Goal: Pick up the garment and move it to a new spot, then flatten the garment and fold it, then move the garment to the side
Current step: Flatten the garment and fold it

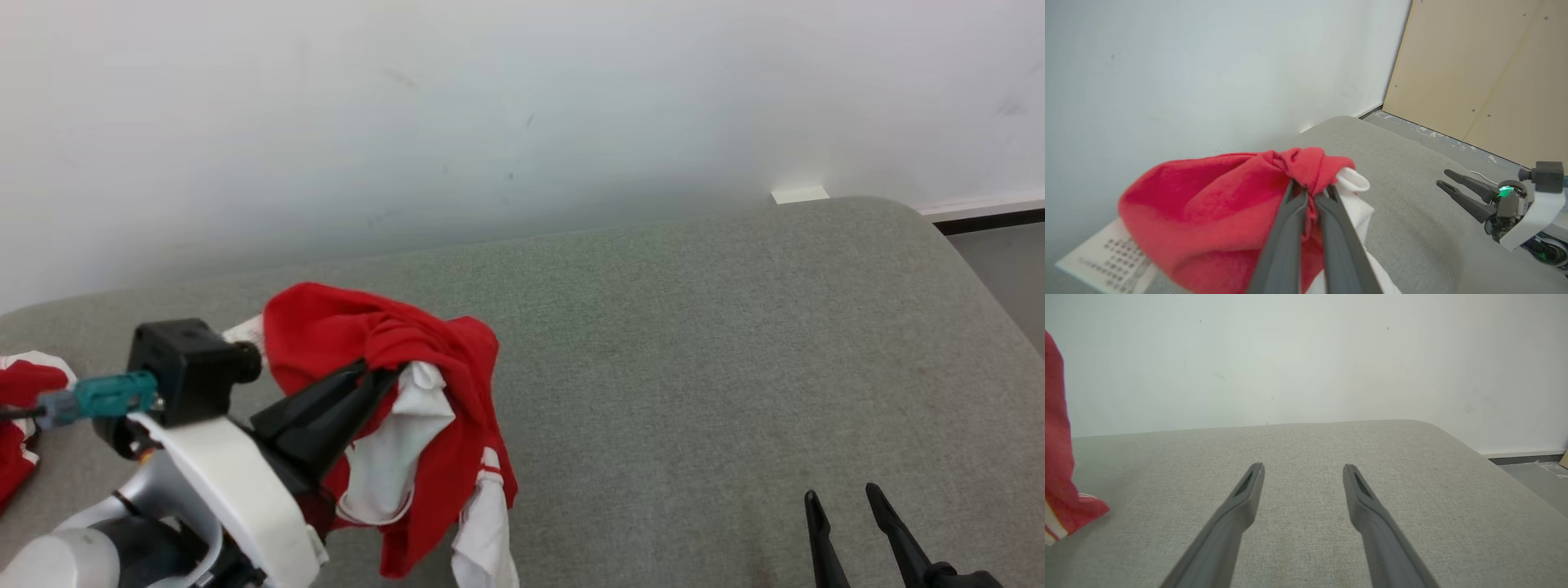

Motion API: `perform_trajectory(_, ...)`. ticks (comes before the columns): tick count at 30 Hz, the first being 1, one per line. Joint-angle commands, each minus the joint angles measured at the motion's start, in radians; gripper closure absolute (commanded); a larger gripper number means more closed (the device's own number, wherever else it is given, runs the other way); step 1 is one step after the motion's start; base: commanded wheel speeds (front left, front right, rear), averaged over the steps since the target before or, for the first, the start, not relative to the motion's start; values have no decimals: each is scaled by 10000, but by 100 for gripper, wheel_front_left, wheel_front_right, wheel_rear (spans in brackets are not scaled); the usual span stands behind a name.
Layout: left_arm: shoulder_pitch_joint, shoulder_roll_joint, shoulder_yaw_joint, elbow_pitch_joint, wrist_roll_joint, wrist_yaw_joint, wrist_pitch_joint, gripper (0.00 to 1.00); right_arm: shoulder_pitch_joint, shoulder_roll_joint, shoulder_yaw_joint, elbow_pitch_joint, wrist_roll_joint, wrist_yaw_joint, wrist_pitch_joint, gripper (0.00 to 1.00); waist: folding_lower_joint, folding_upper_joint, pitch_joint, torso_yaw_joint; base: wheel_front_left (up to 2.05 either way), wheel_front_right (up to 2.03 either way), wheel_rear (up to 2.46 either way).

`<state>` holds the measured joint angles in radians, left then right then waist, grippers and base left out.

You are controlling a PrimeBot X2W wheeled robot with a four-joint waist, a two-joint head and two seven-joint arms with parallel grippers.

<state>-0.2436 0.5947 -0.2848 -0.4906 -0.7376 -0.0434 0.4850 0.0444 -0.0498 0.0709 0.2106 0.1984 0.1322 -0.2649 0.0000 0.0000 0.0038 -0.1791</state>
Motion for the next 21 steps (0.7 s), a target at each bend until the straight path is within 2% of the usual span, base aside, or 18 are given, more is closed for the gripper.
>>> perform_trajectory(1,-245,-48,-39,-123,-204,-28,181,100,-64,-15,34,29,120,-29,9,0,0,0,-41,-41,0,0,0)
perform_trajectory(7,-1123,-300,-365,-502,-1403,133,1448,100,-80,-15,70,69,129,-29,9,0,0,0,-201,-283,0,0,0)
perform_trajectory(11,-1619,-295,-655,-419,-1686,191,2137,100,-47,-15,85,97,166,-29,9,0,0,0,-234,-477,0,0,0)
perform_trajectory(17,-2038,-953,-1214,601,-1930,324,2418,100,-220,-15,239,112,253,-29,9,0,0,0,-110,-812,0,0,0)
perform_trajectory(21,-2301,-1508,-1648,1882,-1578,371,2202,100,-373,-12,408,52,320,-29,10,0,0,0,200,-1085,0,0,0)
